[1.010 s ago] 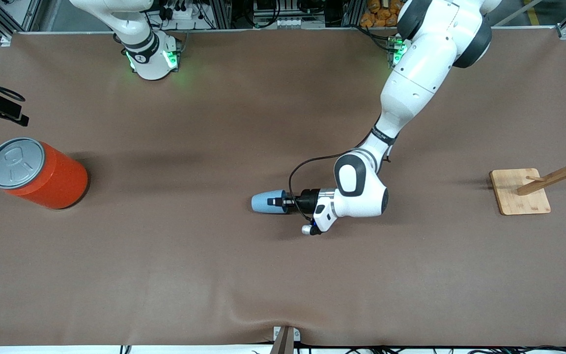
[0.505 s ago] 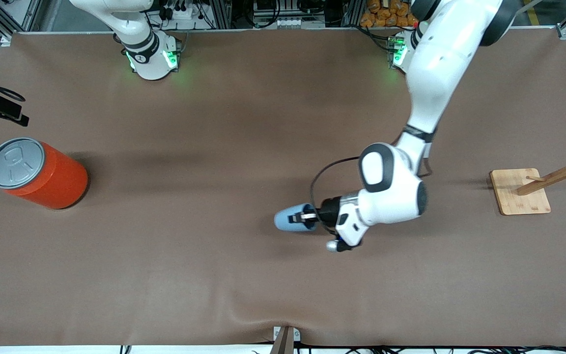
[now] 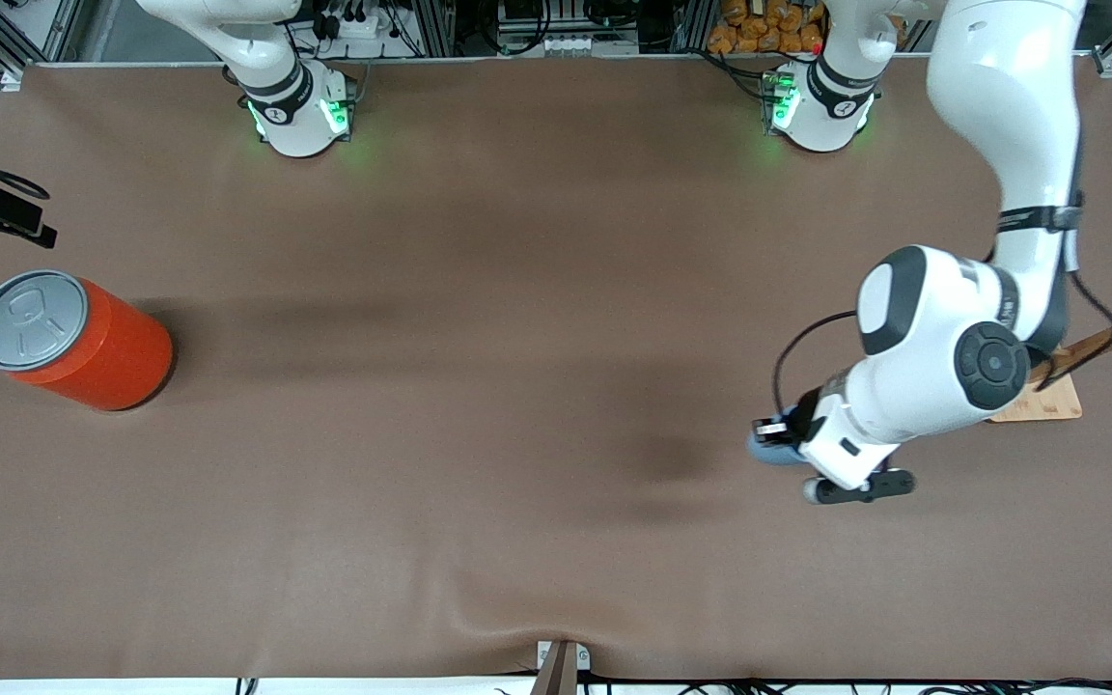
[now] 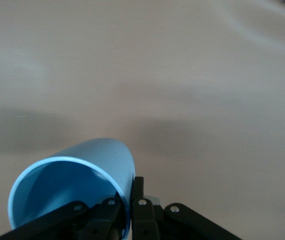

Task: Flip cup
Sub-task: 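Rotate the cup upright with the left gripper and set it down near the stand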

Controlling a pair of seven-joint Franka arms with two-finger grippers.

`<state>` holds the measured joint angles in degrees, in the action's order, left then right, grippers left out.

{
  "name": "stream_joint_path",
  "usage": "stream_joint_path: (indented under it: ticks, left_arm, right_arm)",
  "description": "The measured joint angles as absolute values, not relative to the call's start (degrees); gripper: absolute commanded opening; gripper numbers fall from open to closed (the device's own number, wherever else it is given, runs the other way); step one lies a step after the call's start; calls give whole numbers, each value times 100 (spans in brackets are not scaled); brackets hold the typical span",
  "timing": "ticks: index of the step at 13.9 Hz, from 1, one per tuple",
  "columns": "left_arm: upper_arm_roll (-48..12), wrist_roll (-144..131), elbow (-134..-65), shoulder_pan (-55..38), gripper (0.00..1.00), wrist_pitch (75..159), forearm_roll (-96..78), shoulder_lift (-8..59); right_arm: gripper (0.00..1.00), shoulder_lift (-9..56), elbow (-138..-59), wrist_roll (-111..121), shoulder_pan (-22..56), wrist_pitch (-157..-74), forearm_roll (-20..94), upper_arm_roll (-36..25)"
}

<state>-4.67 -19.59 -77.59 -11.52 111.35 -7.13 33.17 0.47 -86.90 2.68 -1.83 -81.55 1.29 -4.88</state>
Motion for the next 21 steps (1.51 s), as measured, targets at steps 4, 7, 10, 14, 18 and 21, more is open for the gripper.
stream_joint_path:
  ticks: [4,7,10,14,18,21]
  left_arm:
    - [-460,-1957,-8443,-802,0,11184,-103,3011]
    - [-460,-1946,-9258,-668,0,11788,-70,2698]
    - [-459,-1945,-10240,-592,0,12832,-11,2507]
    - [-459,-1933,-10816,-566,10,13489,105,2522]
    - [-455,-1936,-10849,-449,100,13514,347,2578]
    - [-464,-1936,-10644,-432,100,13508,349,2469]
  right_arm:
    - [100,48,-8690,268,-183,-8155,130,-488]
    - [100,49,-8690,268,-183,-8155,130,-488]
    - [100,50,-8690,268,-183,-8155,130,-488]
    - [100,54,-8690,268,-183,-8155,130,-488]
    - [100,55,-8691,268,-183,-8155,130,-488]
    - [100,57,-8691,268,-183,-8155,130,-488]
